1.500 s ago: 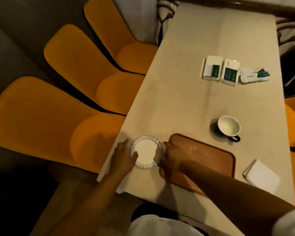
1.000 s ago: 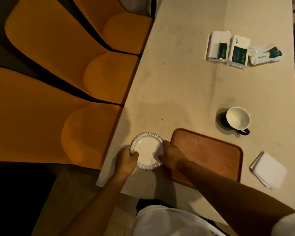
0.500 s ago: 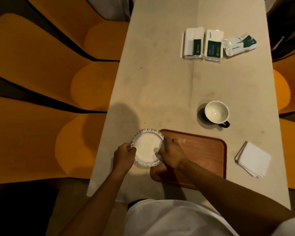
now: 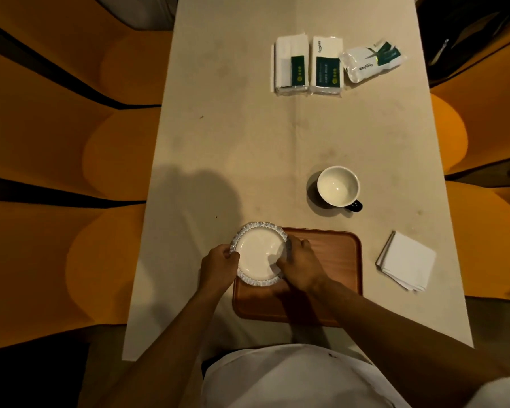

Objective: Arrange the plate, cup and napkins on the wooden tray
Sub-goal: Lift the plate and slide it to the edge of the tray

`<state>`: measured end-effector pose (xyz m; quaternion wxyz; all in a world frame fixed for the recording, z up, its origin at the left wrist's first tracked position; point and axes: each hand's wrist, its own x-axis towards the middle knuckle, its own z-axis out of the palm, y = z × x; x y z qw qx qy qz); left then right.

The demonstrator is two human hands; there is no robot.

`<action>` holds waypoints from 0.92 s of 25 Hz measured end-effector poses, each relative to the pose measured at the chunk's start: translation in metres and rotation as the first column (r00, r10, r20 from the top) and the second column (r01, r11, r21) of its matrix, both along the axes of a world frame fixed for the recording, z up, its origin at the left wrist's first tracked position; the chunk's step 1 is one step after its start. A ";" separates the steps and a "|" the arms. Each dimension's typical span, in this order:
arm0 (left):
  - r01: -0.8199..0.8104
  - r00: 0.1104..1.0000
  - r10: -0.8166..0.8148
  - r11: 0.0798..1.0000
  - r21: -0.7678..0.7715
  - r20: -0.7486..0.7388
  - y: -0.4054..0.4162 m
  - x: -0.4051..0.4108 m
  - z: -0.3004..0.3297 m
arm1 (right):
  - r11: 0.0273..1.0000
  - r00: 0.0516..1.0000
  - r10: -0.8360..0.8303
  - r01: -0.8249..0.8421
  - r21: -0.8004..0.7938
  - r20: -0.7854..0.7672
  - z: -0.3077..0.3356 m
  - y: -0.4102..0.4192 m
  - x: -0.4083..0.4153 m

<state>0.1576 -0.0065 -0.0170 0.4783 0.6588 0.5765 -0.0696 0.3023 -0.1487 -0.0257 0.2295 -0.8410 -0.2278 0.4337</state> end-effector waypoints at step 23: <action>0.144 0.989 -0.143 0.989 0.038 -0.038 -0.003 0.014 -0.001 | 1.000 1.000 0.014 -0.015 0.018 0.025 0.000 0.000 0.009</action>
